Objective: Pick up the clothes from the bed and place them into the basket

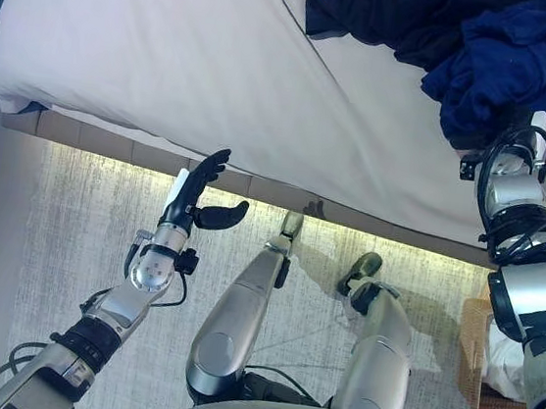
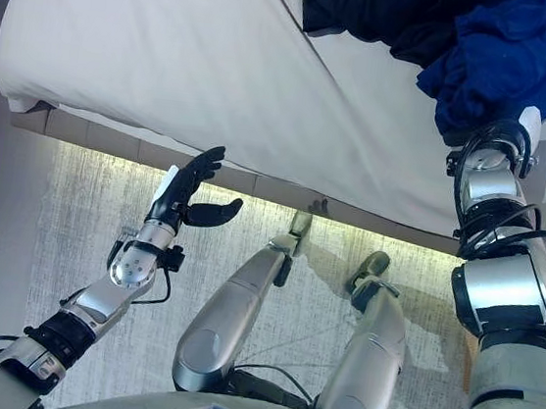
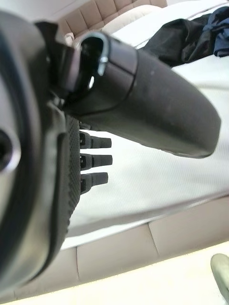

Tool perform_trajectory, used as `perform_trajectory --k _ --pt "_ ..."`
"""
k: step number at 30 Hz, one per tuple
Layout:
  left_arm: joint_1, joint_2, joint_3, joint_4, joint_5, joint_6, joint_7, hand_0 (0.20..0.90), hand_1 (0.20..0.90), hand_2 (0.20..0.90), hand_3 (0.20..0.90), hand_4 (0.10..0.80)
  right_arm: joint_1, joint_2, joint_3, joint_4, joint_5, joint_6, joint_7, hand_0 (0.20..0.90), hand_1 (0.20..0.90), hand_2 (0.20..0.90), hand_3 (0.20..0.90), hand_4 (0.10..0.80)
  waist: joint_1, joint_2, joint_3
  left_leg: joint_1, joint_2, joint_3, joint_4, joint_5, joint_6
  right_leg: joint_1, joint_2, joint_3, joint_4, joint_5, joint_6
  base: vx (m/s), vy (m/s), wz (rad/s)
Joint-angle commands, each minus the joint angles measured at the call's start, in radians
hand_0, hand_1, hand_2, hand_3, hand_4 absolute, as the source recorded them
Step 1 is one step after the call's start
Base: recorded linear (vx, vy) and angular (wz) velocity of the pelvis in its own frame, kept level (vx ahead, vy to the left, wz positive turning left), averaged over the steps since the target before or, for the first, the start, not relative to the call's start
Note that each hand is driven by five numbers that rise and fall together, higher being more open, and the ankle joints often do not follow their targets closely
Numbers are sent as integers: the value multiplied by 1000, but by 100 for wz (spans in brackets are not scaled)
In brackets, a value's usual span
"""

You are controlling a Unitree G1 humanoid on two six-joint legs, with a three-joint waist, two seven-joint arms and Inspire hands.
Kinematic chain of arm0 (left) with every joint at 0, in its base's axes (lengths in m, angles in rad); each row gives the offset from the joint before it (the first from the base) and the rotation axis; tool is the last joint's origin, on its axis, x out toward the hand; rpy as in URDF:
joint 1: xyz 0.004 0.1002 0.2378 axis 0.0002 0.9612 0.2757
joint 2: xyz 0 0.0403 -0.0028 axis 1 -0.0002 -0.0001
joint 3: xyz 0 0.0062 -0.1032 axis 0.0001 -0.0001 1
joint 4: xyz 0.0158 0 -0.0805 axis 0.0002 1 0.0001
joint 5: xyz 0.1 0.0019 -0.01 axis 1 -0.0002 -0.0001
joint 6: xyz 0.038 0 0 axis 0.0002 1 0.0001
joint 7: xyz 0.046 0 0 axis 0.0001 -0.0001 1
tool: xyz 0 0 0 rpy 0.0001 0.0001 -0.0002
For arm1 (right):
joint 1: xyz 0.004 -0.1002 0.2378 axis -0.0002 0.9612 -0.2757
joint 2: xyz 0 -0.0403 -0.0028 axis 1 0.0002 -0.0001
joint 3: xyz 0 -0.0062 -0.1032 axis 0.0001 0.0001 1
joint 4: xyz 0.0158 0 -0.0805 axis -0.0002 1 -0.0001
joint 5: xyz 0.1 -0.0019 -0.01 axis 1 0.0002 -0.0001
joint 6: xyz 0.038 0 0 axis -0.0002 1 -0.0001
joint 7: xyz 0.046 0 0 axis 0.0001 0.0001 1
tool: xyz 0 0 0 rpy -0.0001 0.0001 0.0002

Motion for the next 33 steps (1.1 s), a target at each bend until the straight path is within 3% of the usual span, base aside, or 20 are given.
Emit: perform_trajectory --k 1,12,13,19,21,33 --pt "21 28 24 -142 1 -88 37 900 900 900 900 800 -130 -101 39 -98 -10 -83 -37 300 300 300 200 100 27 40 -33 33 -59 16 81 -159 53 76 51 4 71 -68 6 33 0 -1" --pt "13 37 38 -126 6 -86 49 900 900 900 900 800 -99 -107 32 -79 -6 -105 5 300 300 300 200 100 6 7 -33 133 -37 21 88 -193 50 198 63 18 -1 -52 7 7 -8 -7" --pt "3 38 42 -124 5 -83 47 900 900 900 900 800 -99 -113 26 -80 -1 -110 13 300 300 300 200 100 0 4 -33 143 -28 23 69 -164 52 213 67 9 -35 -20 -3 -50 -5 -12" --pt "-20 41 43 -116 12 -54 23 900 900 900 900 800 -70 -140 14 -98 22 -141 46 300 300 300 200 100 -30 -35 -33 300 9 50 7 -171 40 389 88 13 -176 14 4 18 -35 -9" --pt "-21 46 37 -105 28 12 -7 900 900 900 900 800 -48 -155 13 -134 36 -151 67 300 300 300 200 100 -44 -58 -71 361 26 68 -36 -170 31 456 100 22 -256 34 12 73 -22 -24" --pt "-58 59 14 -47 55 143 -49 900 900 900 900 800 129 -235 -100 -370 30 -191 56 300 300 300 200 100 -155 -142 -278 569 64 132 -219 -141 23 617 145 124 -469 114 57 66 -8 -21"
